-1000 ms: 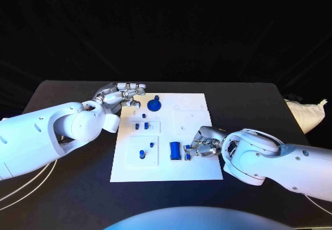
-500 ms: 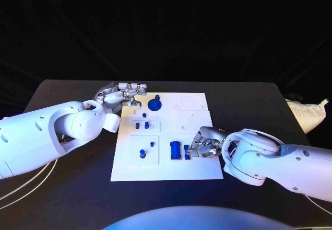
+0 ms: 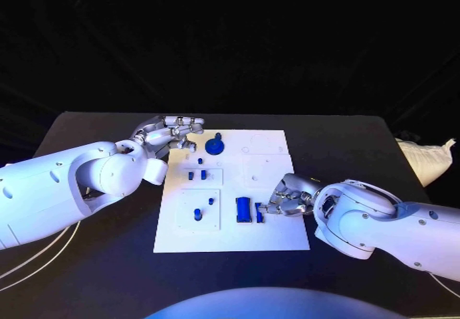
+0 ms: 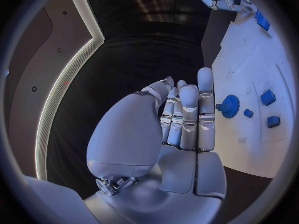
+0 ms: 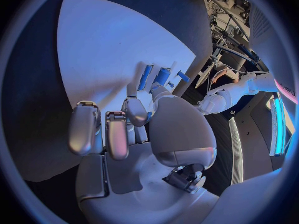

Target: Assemble the parts on the task board

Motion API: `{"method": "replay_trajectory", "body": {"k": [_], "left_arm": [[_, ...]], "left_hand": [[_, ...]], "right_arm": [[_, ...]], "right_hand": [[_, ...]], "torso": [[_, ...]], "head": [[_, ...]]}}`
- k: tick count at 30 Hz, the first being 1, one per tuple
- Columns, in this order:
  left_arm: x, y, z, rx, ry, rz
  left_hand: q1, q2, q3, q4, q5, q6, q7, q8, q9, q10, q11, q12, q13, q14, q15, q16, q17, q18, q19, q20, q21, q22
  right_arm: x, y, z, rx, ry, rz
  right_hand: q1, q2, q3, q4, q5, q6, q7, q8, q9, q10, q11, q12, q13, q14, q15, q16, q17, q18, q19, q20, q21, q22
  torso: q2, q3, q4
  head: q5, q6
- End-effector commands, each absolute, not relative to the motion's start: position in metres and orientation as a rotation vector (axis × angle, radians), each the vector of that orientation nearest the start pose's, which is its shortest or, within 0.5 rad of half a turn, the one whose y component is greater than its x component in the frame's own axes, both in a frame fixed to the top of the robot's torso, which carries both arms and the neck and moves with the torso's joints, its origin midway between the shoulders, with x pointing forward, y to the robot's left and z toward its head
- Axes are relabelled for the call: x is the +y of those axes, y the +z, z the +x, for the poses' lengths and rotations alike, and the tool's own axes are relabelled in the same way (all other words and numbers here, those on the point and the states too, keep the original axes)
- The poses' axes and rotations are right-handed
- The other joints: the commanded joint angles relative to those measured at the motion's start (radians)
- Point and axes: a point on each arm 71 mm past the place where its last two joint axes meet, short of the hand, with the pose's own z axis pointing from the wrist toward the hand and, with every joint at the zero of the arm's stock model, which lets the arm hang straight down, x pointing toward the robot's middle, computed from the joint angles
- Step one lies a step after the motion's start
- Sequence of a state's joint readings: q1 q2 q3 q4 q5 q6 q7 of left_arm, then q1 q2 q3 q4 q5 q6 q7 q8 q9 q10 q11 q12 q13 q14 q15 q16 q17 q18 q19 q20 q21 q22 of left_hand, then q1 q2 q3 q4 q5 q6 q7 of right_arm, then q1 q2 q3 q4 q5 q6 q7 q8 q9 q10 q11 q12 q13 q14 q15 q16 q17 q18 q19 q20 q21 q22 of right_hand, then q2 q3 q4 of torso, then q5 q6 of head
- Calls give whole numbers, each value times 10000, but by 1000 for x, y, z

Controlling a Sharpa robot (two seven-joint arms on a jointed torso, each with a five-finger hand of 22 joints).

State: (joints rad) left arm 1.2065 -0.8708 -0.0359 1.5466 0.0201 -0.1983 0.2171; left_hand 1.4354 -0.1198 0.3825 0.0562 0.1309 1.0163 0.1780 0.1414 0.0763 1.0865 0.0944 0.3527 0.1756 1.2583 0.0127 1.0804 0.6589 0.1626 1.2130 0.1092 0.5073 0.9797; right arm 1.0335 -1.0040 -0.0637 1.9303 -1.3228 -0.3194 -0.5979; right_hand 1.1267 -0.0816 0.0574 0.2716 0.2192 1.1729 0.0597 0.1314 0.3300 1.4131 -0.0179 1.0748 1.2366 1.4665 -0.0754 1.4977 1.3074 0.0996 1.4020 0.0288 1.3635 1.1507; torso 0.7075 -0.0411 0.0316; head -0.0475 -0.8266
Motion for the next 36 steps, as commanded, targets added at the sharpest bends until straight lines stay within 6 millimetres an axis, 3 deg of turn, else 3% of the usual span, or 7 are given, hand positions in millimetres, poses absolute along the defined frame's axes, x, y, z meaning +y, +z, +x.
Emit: {"method": "replay_trajectory", "body": {"k": [1, 9, 15, 18, 23, 29, 36], "left_arm": [[207, -183, 483, 16281, -15819, -11876], [208, -184, 486, 16022, -15851, -12159], [216, -190, 494, 15371, -15588, -12737], [222, -192, 501, 14798, -15386, -13060], [231, -196, 516, 13994, -14961, -13185], [236, -200, 535, 13163, -14184, -13220], [227, -202, 548, 12899, -13968, -12897]], "left_hand": [[26, 51, -24, -58, 43, -99, -6, 65, -10, -77, 17, 42, 7, -111, 0, -70, -39, 190, -36, 32, -48, -13], [-99, 53, -79, 28, 35, -119, 4, 91, -11, -106, 32, 80, 2, -143, 21, -75, -80, 184, -53, 49, -75, -25], [-262, 67, -72, 195, 51, -9, -60, 252, 4, -260, 40, 81, -90, -1939, 149, -1878, -1709, 182, -1279, 161, -1034, -536], [-316, 63, 140, 342, 56, -133, -28, 167, -45, -204, 146, -231, -345, -2630, 378, -3834, -2713, 131, -2376, 389, -2176, -1361], [-392, -156, 507, 556, 38, -291, -24, -160, -79, -7, 348, -1323, -1045, -2857, 933, -6941, -4208, 168, -3475, 1026, -3965, -3131], [-723, -335, -189, 750, 59, -421, -63, -544, -107, -180, 620, -2309, -1125, -2771, 1238, -8591, -5089, 234, -3549, 1402, -4462, -4581], [-622, -24, -972, 719, 61, -476, -185, -768, -114, -372, 774, -2859, -1129, -2578, 1355, -9477, -5578, 232, -3744, 1540, -4440, -5806]], "right_arm": [[-192, -236, 373, 19913, 5550, 2876], [-209, -229, 400, 19194, 7800, 6254], [-227, -213, 442, 17453, 10494, 8502], [-235, -208, 465, 16641, 11745, 9267], [-244, -207, 496, 15502, 12951, 10322], [-242, -206, 527, 14399, 13893, 10916], [-241, -213, 552, 13979, 13984, 10618]], "right_hand": [[101, 45, -134, 10, 88, -33, 19, -27, 15, 21, 32, -77, -27, 811, -52, -40, 1458, -182, 33, 1, 28, -22], [301, -132, -711, 54, 383, -911, 334, -558, -193, -415, 286, -1086, -646, 668, 141, -479, 853, -83, -281, 139, -344, -636], [1466, 365, -662, -631, 242, -1588, 604, -653, -485, -1726, 525, -3836, -2441, 132, 333, -2019, -1012, 391, -1528, 336, -2018, -3303], [2249, 723, -418, -958, -10, -1685, 765, -643, -599, -2980, 704, -6109, -4066, -1731, 529, -6666, -5718, 854, -3247, 483, -4678, -6500], [3140, 880, 129, -1187, -568, -1875, 1137, -670, -885, -3371, 1277, -8710, -6976, -2643, 1127, -10299, -7863, 906, -3832, 1010, -7561, -8348], [3586, 680, 745, -1607, -613, -2168, 1167, -690, -1302, -3753, 1540, -9807, -9043, -3522, 1538, -12845, -9588, 769, -4312, 1558, -9656, -9684], [3262, 675, 984, -2123, -596, -2258, 1283, -688, -1798, -3937, 1769, -10040, -10575, -3979, 1984, -14248, -11039, 826, -4309, 1977, -11001, -10540]], "torso": [[-6, -6, -12], [-85, -29, -24], [-300, -83, -74], [-400, -118, -86], [-546, -165, -99], [-678, -152, -140], [-762, -123, -151]], "head": [[-4, 93], [-36, 180], [-92, 433], [-148, 658], [-78, 1222], [4, 1797], [-24, 2238]]}}
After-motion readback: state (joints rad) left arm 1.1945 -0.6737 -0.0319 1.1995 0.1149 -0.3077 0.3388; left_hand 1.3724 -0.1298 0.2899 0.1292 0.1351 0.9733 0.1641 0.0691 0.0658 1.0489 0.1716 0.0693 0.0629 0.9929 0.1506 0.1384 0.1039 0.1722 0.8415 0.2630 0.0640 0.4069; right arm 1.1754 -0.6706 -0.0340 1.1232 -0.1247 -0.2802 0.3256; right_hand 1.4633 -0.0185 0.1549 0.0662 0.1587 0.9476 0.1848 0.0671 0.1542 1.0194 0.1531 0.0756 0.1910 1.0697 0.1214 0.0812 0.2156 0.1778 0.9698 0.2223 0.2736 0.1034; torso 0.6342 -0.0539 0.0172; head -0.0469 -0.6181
